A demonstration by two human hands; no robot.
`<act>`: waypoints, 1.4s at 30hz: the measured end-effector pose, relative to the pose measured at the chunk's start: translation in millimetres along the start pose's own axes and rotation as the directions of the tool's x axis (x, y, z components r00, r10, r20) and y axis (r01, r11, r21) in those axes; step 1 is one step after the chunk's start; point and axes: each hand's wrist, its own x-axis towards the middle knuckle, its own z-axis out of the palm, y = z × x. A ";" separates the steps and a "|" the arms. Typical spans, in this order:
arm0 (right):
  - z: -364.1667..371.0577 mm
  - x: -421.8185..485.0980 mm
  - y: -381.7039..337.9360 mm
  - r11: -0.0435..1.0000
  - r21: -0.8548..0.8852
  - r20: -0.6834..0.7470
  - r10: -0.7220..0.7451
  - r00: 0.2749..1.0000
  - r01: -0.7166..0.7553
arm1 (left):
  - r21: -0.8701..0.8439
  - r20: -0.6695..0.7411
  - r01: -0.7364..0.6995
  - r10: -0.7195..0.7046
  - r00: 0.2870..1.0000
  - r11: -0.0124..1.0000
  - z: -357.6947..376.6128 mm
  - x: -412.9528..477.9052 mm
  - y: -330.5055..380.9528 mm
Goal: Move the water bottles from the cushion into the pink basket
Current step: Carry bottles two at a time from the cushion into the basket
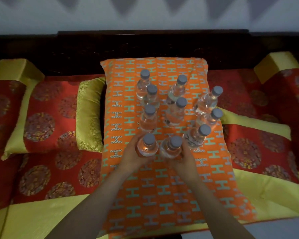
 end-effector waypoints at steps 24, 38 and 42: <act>-90.7 -75.4 -125.5 0.981 0.183 -0.210 -0.024 0.977 0.064 | -0.060 0.003 -0.213 0.213 0.977 0.975 -54.2 -58.8 112.5; -250.6 -192.4 -68.4 0.967 0.253 -0.545 0.121 0.829 0.025 | -0.106 0.169 -0.319 0.333 0.928 0.942 102.7 -107.2 172.0; -322.3 -239.4 -36.2 0.959 0.282 -0.583 0.189 0.790 -0.021 | -0.121 0.204 -0.304 0.323 0.924 0.945 182.2 -133.5 188.2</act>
